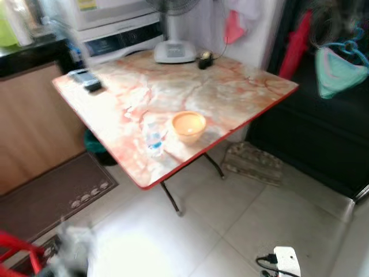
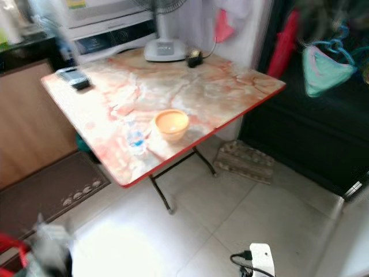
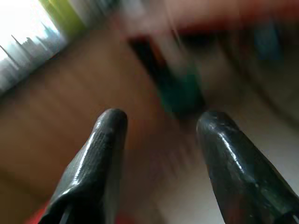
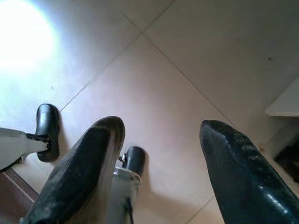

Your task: Restocking fridge

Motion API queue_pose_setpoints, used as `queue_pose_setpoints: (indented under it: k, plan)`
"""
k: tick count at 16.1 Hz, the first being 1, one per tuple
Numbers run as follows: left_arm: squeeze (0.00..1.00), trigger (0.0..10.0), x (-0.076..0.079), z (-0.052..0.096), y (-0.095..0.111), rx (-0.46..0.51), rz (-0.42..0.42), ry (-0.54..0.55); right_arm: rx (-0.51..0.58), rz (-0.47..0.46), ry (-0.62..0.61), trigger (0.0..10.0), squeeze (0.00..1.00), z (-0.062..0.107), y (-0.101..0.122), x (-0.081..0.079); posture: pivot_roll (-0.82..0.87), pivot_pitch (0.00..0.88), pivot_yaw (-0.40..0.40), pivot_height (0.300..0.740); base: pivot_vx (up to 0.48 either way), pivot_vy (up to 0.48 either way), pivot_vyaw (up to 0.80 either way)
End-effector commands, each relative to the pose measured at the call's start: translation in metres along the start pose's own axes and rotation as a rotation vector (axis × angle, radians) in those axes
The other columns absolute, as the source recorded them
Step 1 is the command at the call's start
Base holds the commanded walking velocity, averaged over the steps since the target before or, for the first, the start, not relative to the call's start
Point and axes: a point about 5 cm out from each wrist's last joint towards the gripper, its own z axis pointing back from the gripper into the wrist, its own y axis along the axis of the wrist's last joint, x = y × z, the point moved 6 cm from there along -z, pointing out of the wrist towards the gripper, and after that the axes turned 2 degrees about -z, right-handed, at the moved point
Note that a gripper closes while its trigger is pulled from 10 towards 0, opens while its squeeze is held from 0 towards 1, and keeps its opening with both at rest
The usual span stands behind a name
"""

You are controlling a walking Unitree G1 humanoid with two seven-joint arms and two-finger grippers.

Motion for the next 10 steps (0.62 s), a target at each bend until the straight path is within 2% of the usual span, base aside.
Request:
queue_pose_setpoints:
  k: [1, 2, 3, 4, 6, 7, 8, 9, 10]
  plan:
    - [0.0, 10.0, 0.005, 0.002, -0.004, -0.035, 0.079, -0.001, 0.004, 0.003, -0.001, 10.0, 0.0, 0.0, -0.002, -0.001, 0.08, 0.029, 0.031, 0.74, 0.0, 0.0, 0.0]
    - [0.0, 10.0, 0.006, -0.014, -0.007, -0.144, 0.209, 0.002, -0.002, -0.007, -0.008, 10.0, 0.0, 0.001, -0.007, 0.0, 0.09, 0.027, 0.029, 0.74, 0.0, 0.0, 0.0]
    - [0.0, 10.0, 0.004, -0.027, 0.018, -0.076, 0.232, 0.004, -0.008, -0.007, -0.009, 10.0, 0.0, 0.001, -0.01, 0.001, 0.09, 0.023, 0.027, 0.74, 0.0, 0.0, 0.0]
    - [0.0, 10.0, 0.002, -0.033, 0.04, -0.001, 0.225, -0.011, -0.014, -0.006, -0.012, 10.0, 0.0, 0.001, -0.013, 0.002, 0.09, 0.017, 0.024, 0.74, 0.0, 0.0, 0.0]
    - [0.0, 10.0, 0.002, -0.041, 0.077, 0.115, 0.304, -0.022, -0.021, -0.012, -0.019, 10.0, 0.0, 0.002, -0.018, 0.004, 0.09, 0.008, 0.012, 0.74, 0.0, 0.0, 0.0]
    - [0.0, 10.0, 0.01, -0.047, 0.105, 0.194, 0.317, -0.072, -0.022, -0.013, -0.021, 10.0, 0.0, 0.003, -0.02, 0.004, 0.1, 0.009, 0.01, 0.74, 0.0, 0.0, 0.0]
    - [0.0, 10.0, 0.019, -0.049, 0.139, 0.302, 0.329, -0.111, -0.022, -0.013, -0.022, 10.0, 0.0, 0.003, -0.021, 0.005, 0.1, 0.017, 0.006, 0.74, 0.0, 0.0, 0.0]
    - [0.0, 10.0, 0.023, -0.047, 0.165, 0.359, 0.39, -0.135, -0.019, -0.014, -0.022, 10.0, 0.0, 0.004, -0.022, 0.006, 0.1, 0.024, 0.005, 0.74, 0.0, 0.0, 0.0]
    - [0.0, 10.0, 0.022, -0.046, 0.173, 0.37, 0.409, -0.137, -0.019, -0.015, -0.023, 10.0, 0.0, 0.004, -0.023, 0.007, 0.1, 0.031, 0.003, 0.74, 0.0, 0.0, 0.0]
